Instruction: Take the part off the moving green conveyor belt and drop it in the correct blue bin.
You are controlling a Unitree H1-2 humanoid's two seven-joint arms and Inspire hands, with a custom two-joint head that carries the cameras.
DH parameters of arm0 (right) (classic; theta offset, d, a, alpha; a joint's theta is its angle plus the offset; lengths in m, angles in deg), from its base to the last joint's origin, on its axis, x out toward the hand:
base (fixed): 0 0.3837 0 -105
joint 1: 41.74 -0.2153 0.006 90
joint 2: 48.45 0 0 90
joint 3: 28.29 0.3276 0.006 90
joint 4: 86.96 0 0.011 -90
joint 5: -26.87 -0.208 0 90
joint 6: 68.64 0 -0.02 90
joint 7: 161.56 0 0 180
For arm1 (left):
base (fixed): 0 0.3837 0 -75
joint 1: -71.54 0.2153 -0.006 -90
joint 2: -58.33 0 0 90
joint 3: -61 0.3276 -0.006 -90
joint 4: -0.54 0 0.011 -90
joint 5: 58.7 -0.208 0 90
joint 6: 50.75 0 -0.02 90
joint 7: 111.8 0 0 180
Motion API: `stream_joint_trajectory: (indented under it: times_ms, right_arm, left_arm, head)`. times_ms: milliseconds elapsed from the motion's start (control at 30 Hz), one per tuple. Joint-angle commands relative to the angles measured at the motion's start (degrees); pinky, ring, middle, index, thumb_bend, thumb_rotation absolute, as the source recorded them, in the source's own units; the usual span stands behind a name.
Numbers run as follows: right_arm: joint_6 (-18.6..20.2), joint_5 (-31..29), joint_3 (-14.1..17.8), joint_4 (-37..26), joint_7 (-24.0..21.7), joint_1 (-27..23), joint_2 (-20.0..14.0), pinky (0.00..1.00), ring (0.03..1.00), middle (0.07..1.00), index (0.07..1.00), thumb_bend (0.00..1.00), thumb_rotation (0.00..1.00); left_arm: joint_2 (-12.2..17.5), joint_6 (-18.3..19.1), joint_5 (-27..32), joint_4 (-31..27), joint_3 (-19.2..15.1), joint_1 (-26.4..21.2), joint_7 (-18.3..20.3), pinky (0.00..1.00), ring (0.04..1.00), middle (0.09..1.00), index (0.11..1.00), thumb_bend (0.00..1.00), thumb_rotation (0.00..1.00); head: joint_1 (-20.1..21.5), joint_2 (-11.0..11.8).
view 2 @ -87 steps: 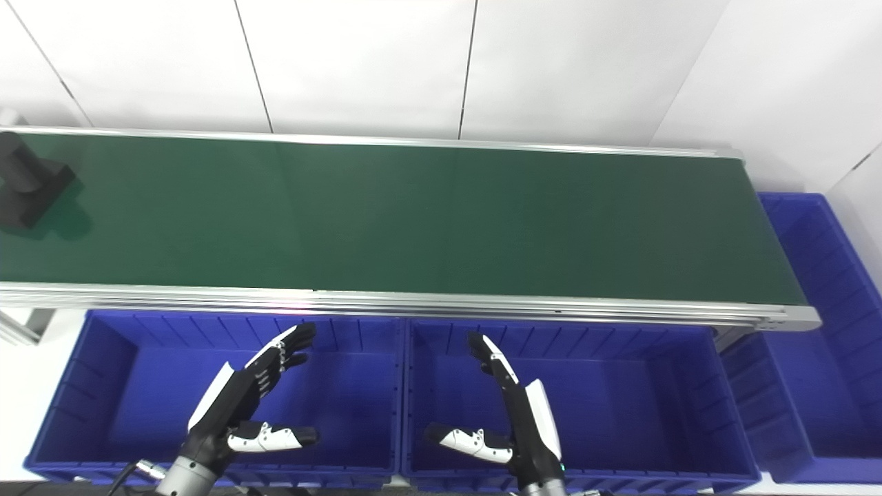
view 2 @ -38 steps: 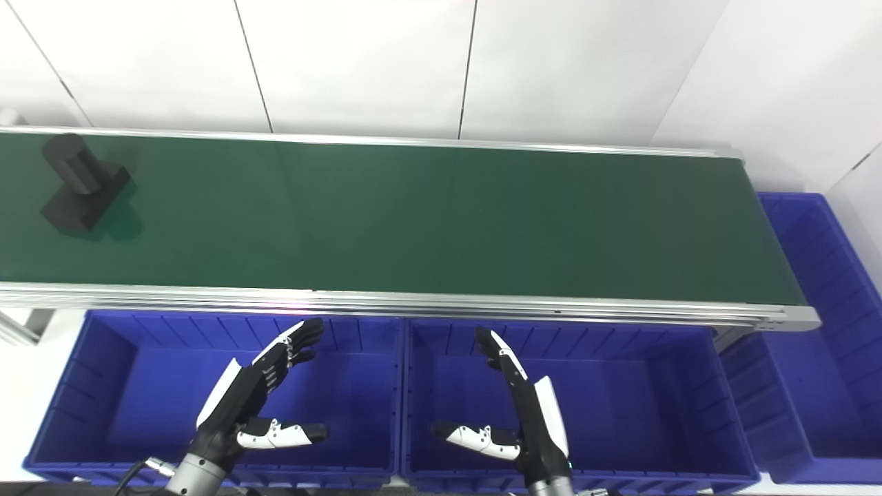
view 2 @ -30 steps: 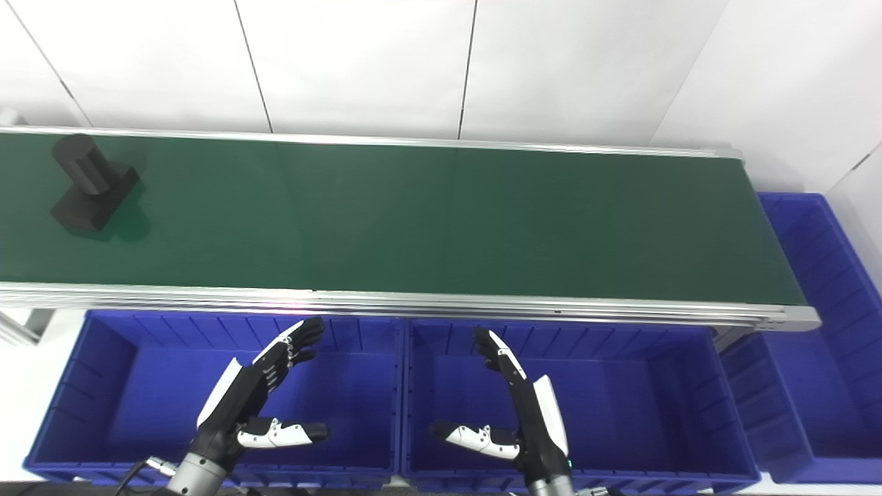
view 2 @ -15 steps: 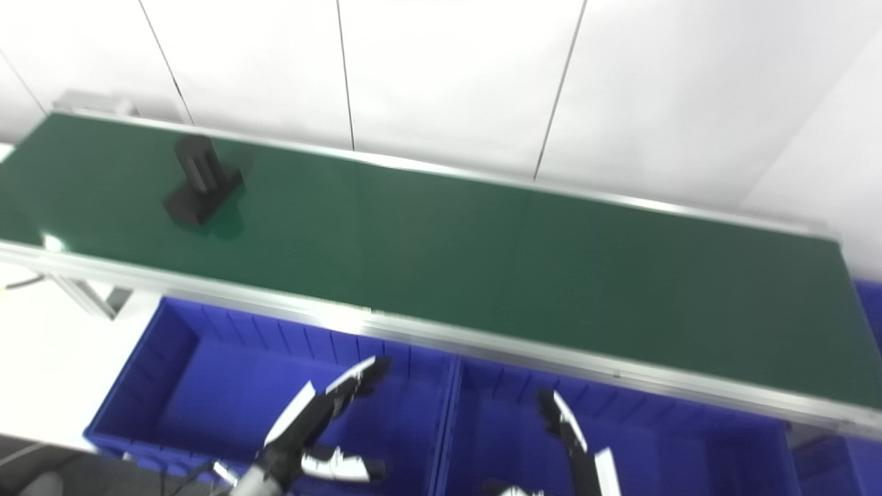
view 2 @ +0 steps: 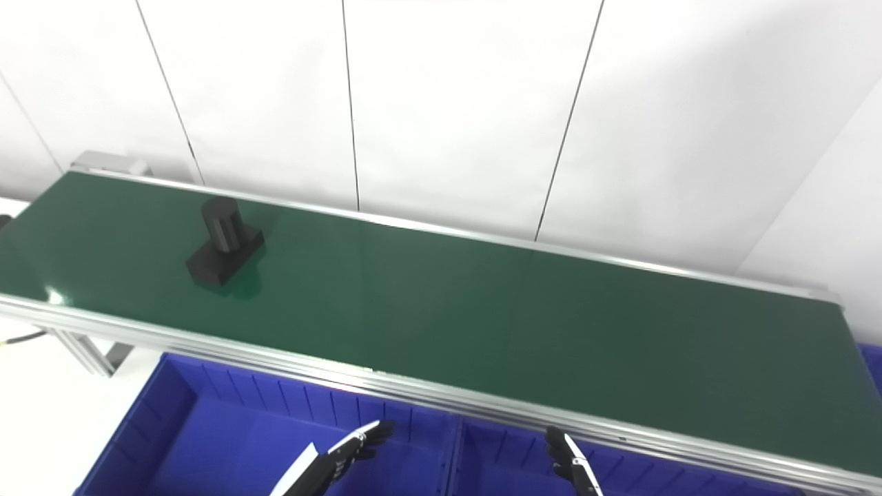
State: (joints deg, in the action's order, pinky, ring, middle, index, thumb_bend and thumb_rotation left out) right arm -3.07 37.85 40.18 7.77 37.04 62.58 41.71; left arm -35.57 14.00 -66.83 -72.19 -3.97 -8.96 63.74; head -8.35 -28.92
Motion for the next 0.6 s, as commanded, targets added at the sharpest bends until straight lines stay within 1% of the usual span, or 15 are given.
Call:
stream_joint_trajectory:
  times_ms: [0, 100, 133, 200, 267, 333, 367, 433, 500, 567]
  right_arm:
    - [-2.49, -0.49, 0.87, -3.21, -0.35, -0.98, -0.37, 0.83, 0.864, 0.889, 0.892, 0.88, 0.36]
    - [-2.49, -1.43, 1.91, -5.2, -1.79, -1.37, -0.14, 0.84, 0.869, 0.891, 0.896, 0.9, 0.36]
    - [-2.48, -0.35, 2.64, -5.92, -1.67, -1.66, 0.18, 0.84, 0.871, 0.892, 0.897, 0.9, 0.36]
    - [-2.47, 0.76, 3.7, -7.03, -1.77, -2.28, 0.7, 0.8, 0.849, 0.873, 0.879, 0.93, 0.42]
    - [-2.48, 1.2, 4.44, -8.04, -1.94, -3.15, 1.11, 0.79, 0.843, 0.869, 0.873, 0.94, 0.42]
    - [-2.49, 1.93, 5.18, -8.68, -1.83, -3.9, 1.55, 0.74, 0.811, 0.846, 0.853, 0.96, 0.44]
    - [-2.47, 1.46, 5.58, -9.12, -2.55, -4.36, 1.84, 0.74, 0.811, 0.846, 0.853, 0.96, 0.44]
    - [-2.19, 0.85, 6.38, -10.01, -4.6, -5.4, 2.14, 0.77, 0.834, 0.86, 0.865, 0.97, 0.46]
    - [-1.86, 0.44, 6.98, -10.87, -6.67, -6.46, 2.14, 0.8, 0.865, 0.878, 0.877, 0.95, 0.45]
    - [-1.46, 1.05, 7.88, -11.6, -8.07, -7.44, 2.36, 0.8, 0.872, 0.889, 0.888, 0.93, 0.45]
  left_arm:
    - [0.42, -1.67, -0.1, -0.51, 0.65, -1.37, -1.76, 0.89, 0.918, 0.913, 0.894, 0.95, 0.42]
    - [0.62, -1.68, -0.33, -0.16, 1.49, -1.83, -2.82, 0.88, 0.915, 0.909, 0.891, 0.95, 0.42]
    - [0.69, -1.68, -0.4, 0.03, 1.84, -2.02, -3.21, 0.88, 0.914, 0.908, 0.89, 0.96, 0.42]
    - [0.88, -1.68, -0.53, 0.32, 2.52, -2.35, -4.02, 0.88, 0.909, 0.904, 0.887, 0.95, 0.41]
    - [1.04, -1.68, -0.6, 0.51, 3.12, -2.64, -4.73, 0.86, 0.903, 0.9, 0.884, 0.95, 0.41]
    - [1.19, -1.68, -0.53, 0.6, 3.63, -2.88, -5.26, 0.86, 0.899, 0.897, 0.882, 0.95, 0.4]
    - [1.32, -1.68, -0.49, 0.56, 3.91, -2.96, -5.49, 0.86, 0.899, 0.897, 0.882, 0.95, 0.4]
    - [1.62, -1.68, -0.41, 0.45, 4.4, -3.06, -5.82, 0.86, 0.898, 0.898, 0.883, 0.94, 0.39]
    - [1.87, -1.68, -0.3, 0.27, 4.77, -3.04, -6.13, 0.86, 0.897, 0.897, 0.882, 0.94, 0.39]
    - [2.11, -1.68, -0.15, 0.09, 5.03, -2.98, -6.25, 0.86, 0.902, 0.9, 0.884, 0.94, 0.38]
  head:
    - [-0.15, 0.27]
    - [-0.22, 0.57]
    - [-0.27, 0.78]
    - [-0.22, 0.96]
    - [-0.14, 1.15]
    - [0.02, 1.21]
    - [0.06, 1.22]
    - [0.52, 1.15]
    - [0.97, 0.94]
    - [1.2, 0.79]
